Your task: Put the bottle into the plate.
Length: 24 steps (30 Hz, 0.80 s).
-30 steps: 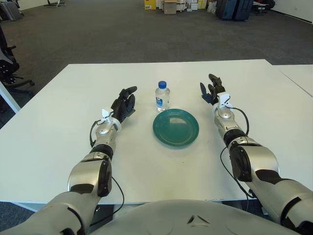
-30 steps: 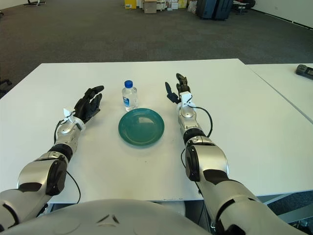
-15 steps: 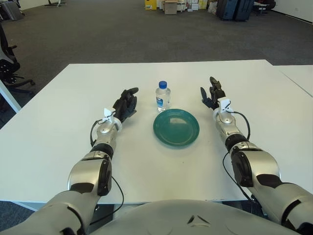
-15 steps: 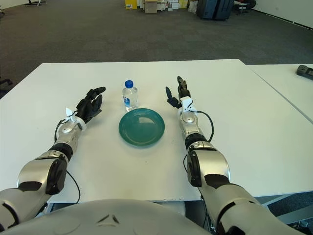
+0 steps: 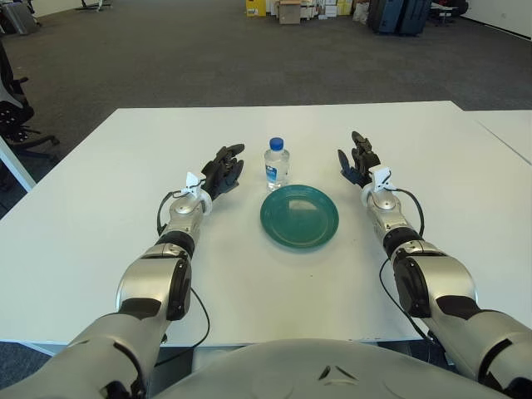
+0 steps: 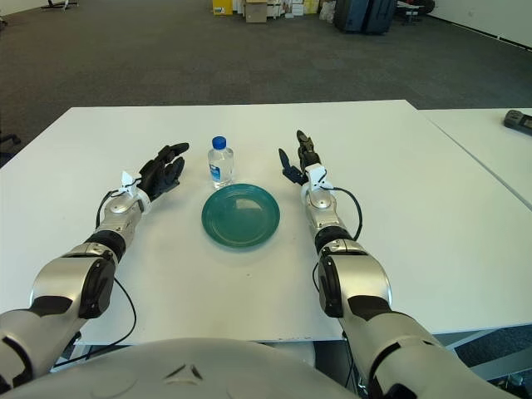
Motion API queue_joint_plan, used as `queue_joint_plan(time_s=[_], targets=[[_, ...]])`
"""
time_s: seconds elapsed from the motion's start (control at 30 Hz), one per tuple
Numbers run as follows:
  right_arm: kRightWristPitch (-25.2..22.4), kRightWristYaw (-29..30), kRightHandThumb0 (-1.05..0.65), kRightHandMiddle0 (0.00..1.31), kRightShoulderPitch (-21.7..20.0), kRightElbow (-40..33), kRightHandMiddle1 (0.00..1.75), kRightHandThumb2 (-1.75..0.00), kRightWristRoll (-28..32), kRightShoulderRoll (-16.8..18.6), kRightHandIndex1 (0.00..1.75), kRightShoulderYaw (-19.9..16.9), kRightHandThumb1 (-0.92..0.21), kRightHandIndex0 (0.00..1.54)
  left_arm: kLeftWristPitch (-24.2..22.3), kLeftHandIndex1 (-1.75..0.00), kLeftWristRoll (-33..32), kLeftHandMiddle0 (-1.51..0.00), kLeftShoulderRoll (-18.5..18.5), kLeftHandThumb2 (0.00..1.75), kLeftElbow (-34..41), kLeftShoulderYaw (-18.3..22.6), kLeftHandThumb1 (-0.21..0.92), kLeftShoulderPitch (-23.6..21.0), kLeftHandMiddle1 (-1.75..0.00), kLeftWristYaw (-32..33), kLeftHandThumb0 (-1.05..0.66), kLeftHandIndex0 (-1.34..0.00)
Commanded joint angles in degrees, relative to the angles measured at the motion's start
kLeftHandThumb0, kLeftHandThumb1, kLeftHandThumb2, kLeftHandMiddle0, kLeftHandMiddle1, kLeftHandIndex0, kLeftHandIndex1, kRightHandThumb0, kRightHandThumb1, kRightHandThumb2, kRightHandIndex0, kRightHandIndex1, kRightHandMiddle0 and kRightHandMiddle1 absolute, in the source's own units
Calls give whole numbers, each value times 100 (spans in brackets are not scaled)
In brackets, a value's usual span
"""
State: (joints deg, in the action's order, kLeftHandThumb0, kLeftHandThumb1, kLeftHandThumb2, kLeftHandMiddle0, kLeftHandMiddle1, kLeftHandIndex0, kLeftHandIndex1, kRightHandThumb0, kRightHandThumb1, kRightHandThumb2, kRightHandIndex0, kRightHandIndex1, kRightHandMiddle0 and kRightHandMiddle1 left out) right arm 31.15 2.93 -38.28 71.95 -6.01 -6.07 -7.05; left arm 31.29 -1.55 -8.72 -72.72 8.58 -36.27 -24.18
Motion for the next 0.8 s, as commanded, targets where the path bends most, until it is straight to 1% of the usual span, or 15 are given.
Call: queue_joint_plan(time_s=[0.0,0.23,0.5,0.77], targets=[[-59,25,-101,0,-126,-79,12,-65,24,1,0,42,-92,0,-55,-45,52,-18,-74,53,-47,-33,92,-158,0,-59,-90,0],[-74,55,-101,0,-69,-101,9,-64,-2,20,0,118,-92,0,-123,-45,124,-16,-53,49,-75,-108,92,-256,0,-83,-93,0],[-29,60,-99,0,-6,-133,9,-65,23,42,0,158,-92,0,-91,-37,188,-11,-82,38,-96,-172,92,-293,0,-311,-99,0],[-11,102,-96,0,50,-139,13,-67,66,66,0,148,-92,0,-80,-31,350,-9,-114,28,-94,-311,92,-347,0,-410,-98,0]])
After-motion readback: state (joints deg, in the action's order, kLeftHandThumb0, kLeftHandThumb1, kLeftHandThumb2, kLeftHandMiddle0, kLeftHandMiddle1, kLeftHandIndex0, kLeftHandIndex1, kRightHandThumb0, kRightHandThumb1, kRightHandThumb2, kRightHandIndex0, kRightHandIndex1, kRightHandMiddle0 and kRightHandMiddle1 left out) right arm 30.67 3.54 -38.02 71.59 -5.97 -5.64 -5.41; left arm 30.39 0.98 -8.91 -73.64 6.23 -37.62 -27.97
